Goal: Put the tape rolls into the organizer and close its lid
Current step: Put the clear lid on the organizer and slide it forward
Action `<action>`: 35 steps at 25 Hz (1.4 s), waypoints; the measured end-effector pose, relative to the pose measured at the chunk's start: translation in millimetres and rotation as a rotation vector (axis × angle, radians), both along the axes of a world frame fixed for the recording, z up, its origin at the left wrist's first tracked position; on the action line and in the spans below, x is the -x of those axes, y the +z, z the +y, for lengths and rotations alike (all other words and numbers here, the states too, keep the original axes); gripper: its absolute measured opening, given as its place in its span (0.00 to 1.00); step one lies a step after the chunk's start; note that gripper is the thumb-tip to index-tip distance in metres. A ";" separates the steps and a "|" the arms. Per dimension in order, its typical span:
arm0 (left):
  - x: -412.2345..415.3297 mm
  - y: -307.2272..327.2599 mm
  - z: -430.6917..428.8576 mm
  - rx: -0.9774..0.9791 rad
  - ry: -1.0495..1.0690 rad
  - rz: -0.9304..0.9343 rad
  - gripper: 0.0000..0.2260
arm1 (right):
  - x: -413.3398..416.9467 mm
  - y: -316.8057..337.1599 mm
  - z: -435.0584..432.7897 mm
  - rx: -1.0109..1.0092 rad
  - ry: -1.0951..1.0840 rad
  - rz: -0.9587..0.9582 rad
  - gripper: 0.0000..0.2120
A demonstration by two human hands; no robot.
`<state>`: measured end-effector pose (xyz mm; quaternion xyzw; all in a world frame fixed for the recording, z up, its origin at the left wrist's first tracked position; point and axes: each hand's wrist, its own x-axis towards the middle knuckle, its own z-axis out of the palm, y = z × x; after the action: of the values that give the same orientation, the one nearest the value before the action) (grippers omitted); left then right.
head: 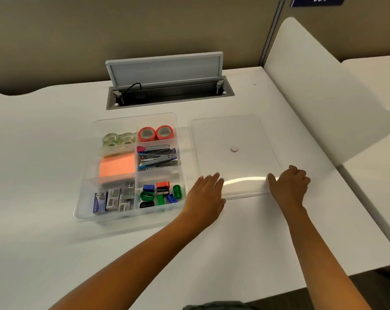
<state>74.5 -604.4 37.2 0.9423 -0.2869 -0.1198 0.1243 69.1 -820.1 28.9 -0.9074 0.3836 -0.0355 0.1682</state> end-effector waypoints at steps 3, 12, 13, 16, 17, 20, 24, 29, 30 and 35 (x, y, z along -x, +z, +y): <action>0.8 0.7 -6.5 -0.024 0.006 0.073 0.25 | -4.8 5.1 1.0 -0.016 -0.010 -0.011 0.27; -1.8 7.9 -3.4 0.004 0.041 0.125 0.26 | -22.1 32.2 -23.9 -0.418 -0.031 -0.040 0.19; -1.4 9.6 -3.7 0.022 0.053 0.135 0.26 | -19.4 37.4 -23.9 -0.396 -0.023 -0.100 0.20; -9.7 25.4 -3.8 0.122 0.092 0.195 0.24 | -14.0 63.6 -16.7 -0.376 -0.019 -0.370 0.09; -14.0 34.2 -4.1 0.181 0.107 0.208 0.23 | -12.5 74.5 -11.1 -0.367 -0.007 -0.446 0.09; -22.3 73.0 -7.5 0.482 0.207 0.169 0.19 | -8.0 109.1 14.0 -0.240 0.110 -0.619 0.08; -27.9 135.4 -13.4 0.771 0.263 0.073 0.14 | 3.1 148.6 61.9 0.039 0.225 -0.806 0.04; -43.8 169.2 -4.9 0.989 0.451 0.292 0.14 | 5.8 141.1 125.8 0.363 0.360 -0.741 0.11; -45.5 166.4 -1.4 0.988 0.497 0.304 0.13 | 6.2 134.3 133.6 0.368 0.387 -0.707 0.13; -47.1 146.0 17.8 0.999 0.679 0.160 0.09 | 9.6 108.1 150.3 0.292 0.588 -0.606 0.16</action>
<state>121.5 -586.7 183.2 0.7968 0.0184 0.0051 0.6040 59.6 -669.8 137.0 -0.9407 0.0338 -0.3043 0.1461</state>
